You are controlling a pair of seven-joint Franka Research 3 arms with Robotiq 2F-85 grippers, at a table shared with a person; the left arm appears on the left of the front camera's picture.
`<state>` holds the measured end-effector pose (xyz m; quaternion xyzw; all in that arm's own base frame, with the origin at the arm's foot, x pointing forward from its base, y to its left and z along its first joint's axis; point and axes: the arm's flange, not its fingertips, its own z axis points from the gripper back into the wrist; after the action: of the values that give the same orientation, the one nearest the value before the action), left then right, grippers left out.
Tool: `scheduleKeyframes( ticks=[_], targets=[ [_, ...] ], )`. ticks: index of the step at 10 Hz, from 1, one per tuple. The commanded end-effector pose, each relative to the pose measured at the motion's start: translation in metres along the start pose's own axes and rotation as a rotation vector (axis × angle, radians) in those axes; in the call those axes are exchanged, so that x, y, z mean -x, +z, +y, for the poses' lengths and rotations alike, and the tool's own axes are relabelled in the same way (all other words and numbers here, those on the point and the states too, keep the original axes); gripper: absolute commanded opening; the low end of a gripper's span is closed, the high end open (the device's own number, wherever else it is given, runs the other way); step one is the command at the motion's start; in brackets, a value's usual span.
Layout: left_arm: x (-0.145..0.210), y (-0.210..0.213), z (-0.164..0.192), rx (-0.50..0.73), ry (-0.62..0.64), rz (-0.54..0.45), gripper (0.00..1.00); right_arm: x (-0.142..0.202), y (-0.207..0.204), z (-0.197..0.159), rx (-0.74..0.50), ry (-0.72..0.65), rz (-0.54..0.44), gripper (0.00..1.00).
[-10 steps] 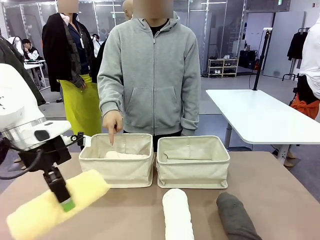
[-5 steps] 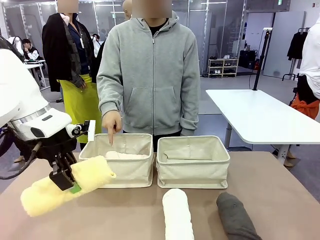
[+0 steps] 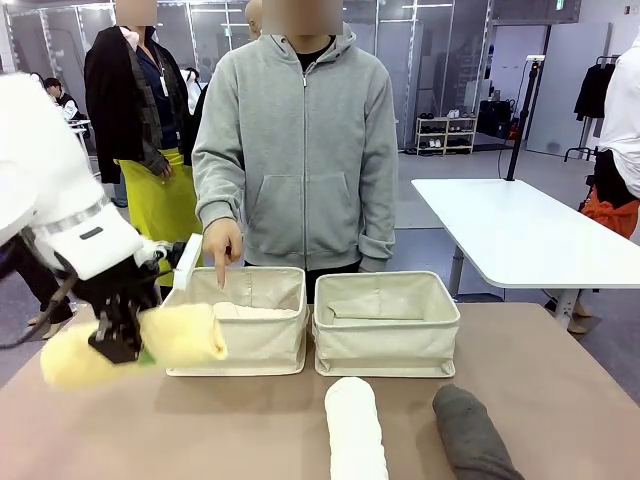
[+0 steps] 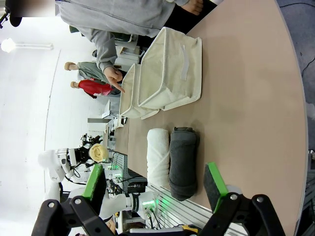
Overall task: Divide the towels into two baskets.
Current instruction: Pick up one hotel-folded towel from the bottom of the table and place it in the Fabric basket indicated by the person.
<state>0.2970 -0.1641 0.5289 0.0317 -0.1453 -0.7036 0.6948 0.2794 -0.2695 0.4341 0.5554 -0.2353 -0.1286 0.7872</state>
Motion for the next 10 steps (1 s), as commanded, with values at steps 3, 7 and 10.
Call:
scheduleKeyframes(
  ticks=[3,7,10],
  targets=[
    [-0.033,-0.003,0.115,-0.115,-0.222,0.039,0.37,0.000,0.000,0.003,-0.011,0.006,-0.005,1.00],
    [-0.044,-0.071,0.200,-0.036,-0.157,0.023,0.37,0.000,0.000,0.003,-0.011,0.006,-0.005,1.00],
    [-0.043,-0.119,0.230,-0.033,-0.143,0.058,0.37,0.000,0.000,0.003,-0.011,0.006,-0.005,1.00]
  ],
)
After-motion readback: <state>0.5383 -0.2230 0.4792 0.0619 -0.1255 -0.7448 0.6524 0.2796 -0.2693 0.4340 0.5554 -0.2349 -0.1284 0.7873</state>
